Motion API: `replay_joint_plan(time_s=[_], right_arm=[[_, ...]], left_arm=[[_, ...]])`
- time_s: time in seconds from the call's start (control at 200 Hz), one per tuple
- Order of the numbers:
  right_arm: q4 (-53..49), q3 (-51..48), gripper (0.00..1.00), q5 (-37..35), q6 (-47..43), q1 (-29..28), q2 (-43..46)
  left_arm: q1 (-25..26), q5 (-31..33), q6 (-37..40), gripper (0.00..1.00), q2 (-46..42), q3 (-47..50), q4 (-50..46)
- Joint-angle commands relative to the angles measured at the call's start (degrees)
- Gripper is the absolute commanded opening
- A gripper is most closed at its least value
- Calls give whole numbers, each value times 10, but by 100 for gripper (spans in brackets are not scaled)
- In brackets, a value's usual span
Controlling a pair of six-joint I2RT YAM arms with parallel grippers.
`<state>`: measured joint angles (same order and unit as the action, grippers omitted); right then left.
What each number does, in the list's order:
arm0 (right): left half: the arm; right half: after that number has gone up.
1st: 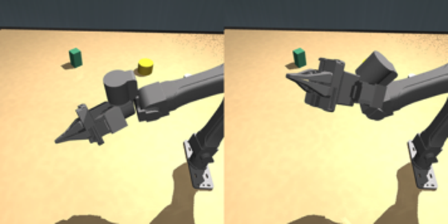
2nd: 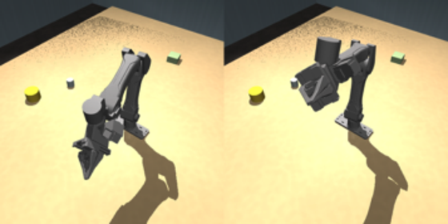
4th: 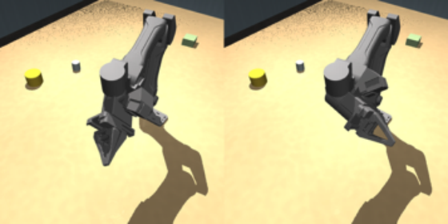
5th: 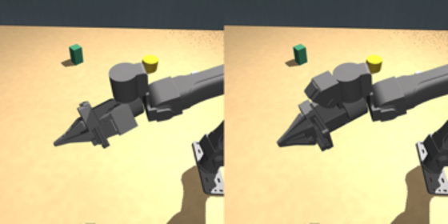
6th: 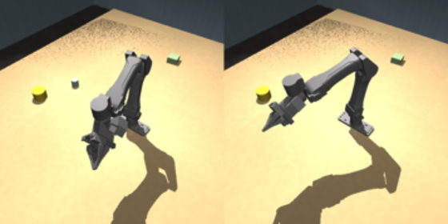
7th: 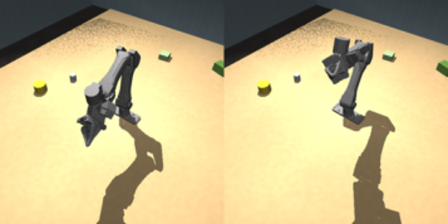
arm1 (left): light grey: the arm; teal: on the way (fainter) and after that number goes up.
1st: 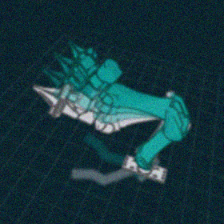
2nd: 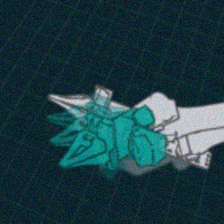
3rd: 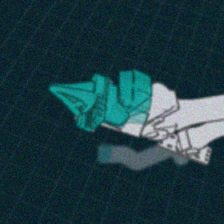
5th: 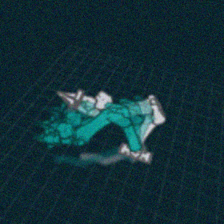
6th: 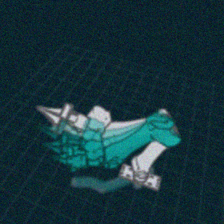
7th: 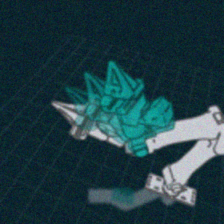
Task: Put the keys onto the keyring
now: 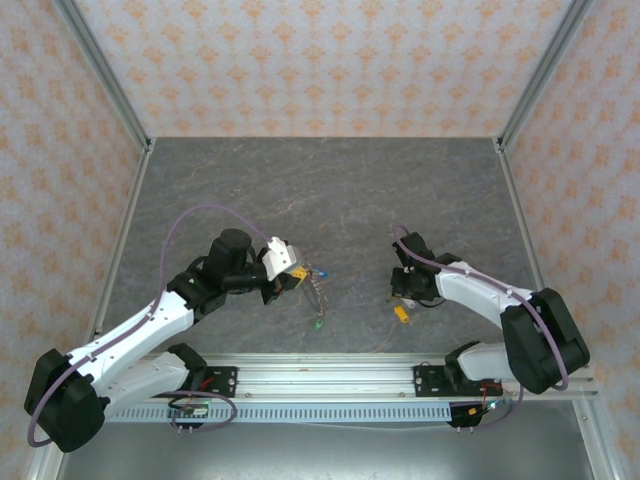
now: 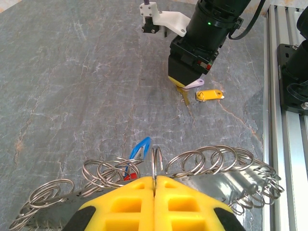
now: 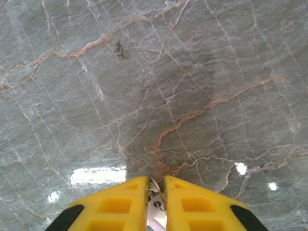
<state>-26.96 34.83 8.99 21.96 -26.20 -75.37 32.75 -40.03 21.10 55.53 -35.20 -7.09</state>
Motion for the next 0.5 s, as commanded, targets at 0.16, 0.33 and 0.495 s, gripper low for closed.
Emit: replay_joint_plan(time_s=[0.16, 0.33, 0.495], right_arm=[[-20, 5, 16, -11, -5, 3, 19], [-22, 3, 13, -10, -3, 2, 26], [-18, 1, 13, -7, -4, 2, 23]], left_arm=[[2, -8, 6, 0, 0, -23, -1], [2, -9, 6, 0, 1, -23, -1], [2, -9, 6, 0, 2, -22, 0]])
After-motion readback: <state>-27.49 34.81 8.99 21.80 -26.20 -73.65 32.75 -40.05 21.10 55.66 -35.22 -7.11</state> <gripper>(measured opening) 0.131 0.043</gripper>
